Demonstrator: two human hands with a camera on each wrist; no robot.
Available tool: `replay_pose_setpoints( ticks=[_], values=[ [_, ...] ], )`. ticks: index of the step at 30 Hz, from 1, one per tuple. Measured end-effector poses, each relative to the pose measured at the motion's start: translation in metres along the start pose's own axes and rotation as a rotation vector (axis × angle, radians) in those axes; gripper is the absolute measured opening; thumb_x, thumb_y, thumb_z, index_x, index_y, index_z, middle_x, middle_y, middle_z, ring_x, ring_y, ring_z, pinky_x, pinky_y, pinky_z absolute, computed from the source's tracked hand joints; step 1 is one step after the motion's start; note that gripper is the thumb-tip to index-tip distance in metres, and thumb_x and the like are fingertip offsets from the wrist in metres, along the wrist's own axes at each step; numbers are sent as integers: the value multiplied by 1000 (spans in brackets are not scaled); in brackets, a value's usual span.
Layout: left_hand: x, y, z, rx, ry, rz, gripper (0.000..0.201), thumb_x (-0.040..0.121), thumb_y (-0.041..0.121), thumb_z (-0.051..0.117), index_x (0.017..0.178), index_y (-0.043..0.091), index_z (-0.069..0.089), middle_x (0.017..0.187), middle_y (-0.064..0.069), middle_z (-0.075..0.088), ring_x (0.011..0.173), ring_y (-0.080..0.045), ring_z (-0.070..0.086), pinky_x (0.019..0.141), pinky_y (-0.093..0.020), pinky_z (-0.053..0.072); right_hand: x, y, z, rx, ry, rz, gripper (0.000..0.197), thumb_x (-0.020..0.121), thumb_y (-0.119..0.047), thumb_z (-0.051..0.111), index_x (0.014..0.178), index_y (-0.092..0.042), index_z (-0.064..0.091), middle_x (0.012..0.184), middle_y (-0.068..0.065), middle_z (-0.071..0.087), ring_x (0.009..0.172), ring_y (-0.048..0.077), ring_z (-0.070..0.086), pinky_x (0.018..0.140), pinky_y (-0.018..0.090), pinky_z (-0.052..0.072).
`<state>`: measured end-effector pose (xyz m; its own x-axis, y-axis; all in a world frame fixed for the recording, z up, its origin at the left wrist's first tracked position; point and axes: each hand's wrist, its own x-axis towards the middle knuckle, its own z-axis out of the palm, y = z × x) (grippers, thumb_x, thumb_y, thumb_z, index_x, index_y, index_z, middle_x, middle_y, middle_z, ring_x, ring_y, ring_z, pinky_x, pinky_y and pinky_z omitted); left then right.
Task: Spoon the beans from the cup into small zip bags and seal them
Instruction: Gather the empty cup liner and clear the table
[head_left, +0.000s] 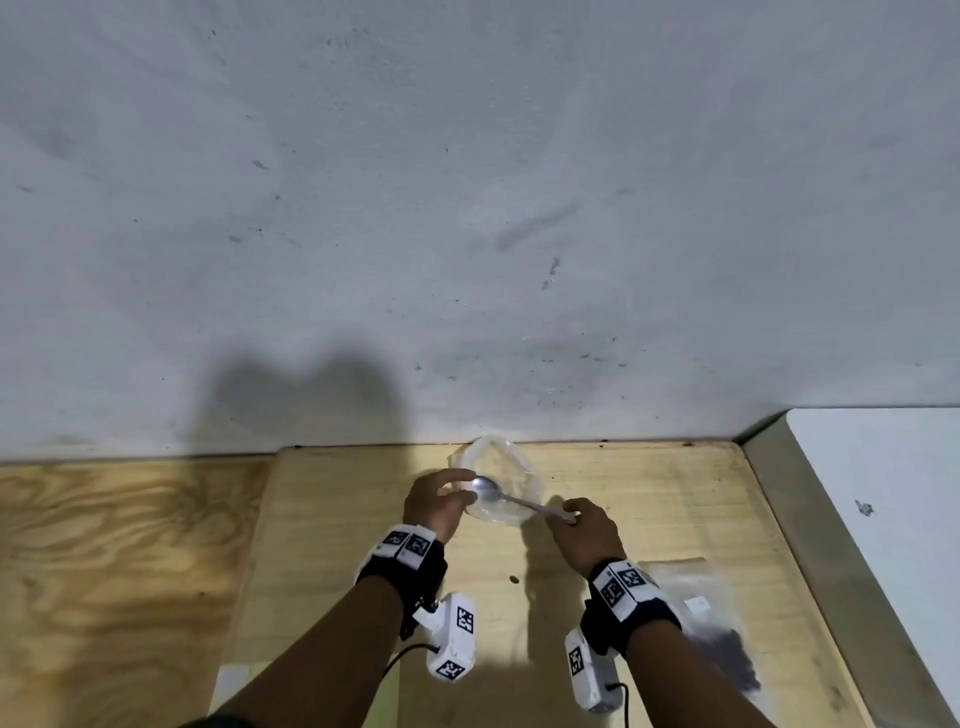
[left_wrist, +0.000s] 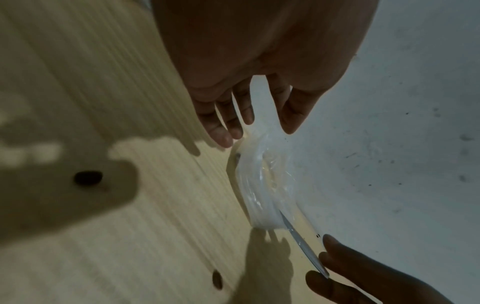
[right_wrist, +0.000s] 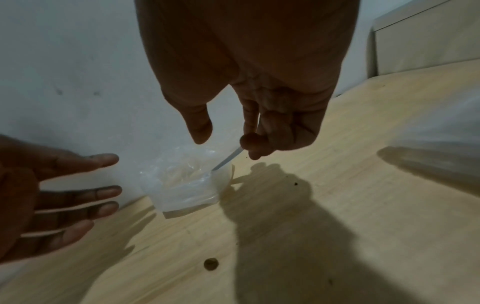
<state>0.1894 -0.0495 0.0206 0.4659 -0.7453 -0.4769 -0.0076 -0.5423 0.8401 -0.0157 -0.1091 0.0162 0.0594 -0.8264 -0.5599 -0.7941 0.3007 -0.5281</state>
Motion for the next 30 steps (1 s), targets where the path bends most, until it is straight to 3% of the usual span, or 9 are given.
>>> replay_pose_setpoints(
  ticks=[2, 6, 10, 12, 17, 20, 23, 26, 30],
  values=[
    [12, 5, 4, 55, -32, 9, 26, 72, 10, 74, 78, 36, 74, 111, -2, 68, 93, -23, 65, 72, -24, 48, 9, -3, 0, -54, -3, 2, 44, 90, -42, 60, 126, -17, 59, 128, 9, 62, 111, 29, 61, 84, 28, 47],
    [28, 9, 13, 95, -83, -119, 30, 63, 14, 79, 81, 37, 74, 112, -2, 71, 102, -28, 66, 77, -27, 51, 20, -9, 0, -121, -7, -15, 33, 92, -38, 57, 118, -19, 66, 123, 8, 65, 109, 27, 62, 85, 29, 49],
    [40, 8, 20, 244, -107, -157, 54, 62, 11, 83, 113, 20, 70, 123, -1, 66, 110, -20, 63, 89, -24, 51, 25, -14, 0, -188, -36, -83, 26, 96, -24, 48, 107, -13, 69, 113, 9, 68, 101, 29, 63, 76, 28, 45],
    [43, 7, 21, 291, -73, -154, 59, 64, 7, 83, 120, 17, 67, 127, -2, 64, 110, -19, 63, 85, -19, 48, 25, -13, -5, -163, -27, -118, 24, 97, -20, 45, 104, -11, 67, 109, 11, 67, 98, 30, 62, 73, 28, 41],
    [40, 2, 21, 267, -3, -146, 60, 69, 5, 80, 125, 18, 62, 133, -3, 57, 115, -20, 59, 84, -18, 44, 20, 5, -32, 153, 135, -114, 20, 95, -14, 51, 84, -14, 68, 79, 4, 65, 76, 26, 58, 61, 30, 38],
    [36, 0, 21, 232, 17, -121, 62, 67, 5, 81, 125, 18, 62, 133, -3, 56, 117, -20, 57, 91, -22, 46, 24, 24, -44, 359, 227, 31, 22, 92, -15, 55, 75, -17, 68, 69, 4, 60, 64, 23, 49, 60, 30, 37],
    [31, -2, 22, 208, 36, -102, 63, 65, 7, 82, 124, 17, 63, 132, -4, 57, 117, -21, 57, 97, -27, 48, 33, 37, -42, 361, 231, 165, 20, 90, -18, 54, 76, -16, 68, 73, 8, 59, 66, 27, 48, 66, 37, 41],
    [25, -3, 22, 218, 45, -59, 62, 66, 14, 84, 124, 16, 63, 129, -4, 59, 112, -22, 60, 98, -30, 48, 38, 41, -34, 315, 216, 227, 22, 90, -24, 55, 84, -11, 71, 80, 12, 62, 78, 35, 57, 75, 44, 51],
    [21, -5, 21, 216, 53, -43, 62, 67, 20, 85, 125, 15, 62, 127, -5, 62, 110, -23, 62, 99, -33, 48, 44, 42, -25, 236, 185, 241, 34, 96, -28, 50, 97, -3, 73, 97, 19, 68, 89, 38, 62, 83, 41, 53]
  ],
)
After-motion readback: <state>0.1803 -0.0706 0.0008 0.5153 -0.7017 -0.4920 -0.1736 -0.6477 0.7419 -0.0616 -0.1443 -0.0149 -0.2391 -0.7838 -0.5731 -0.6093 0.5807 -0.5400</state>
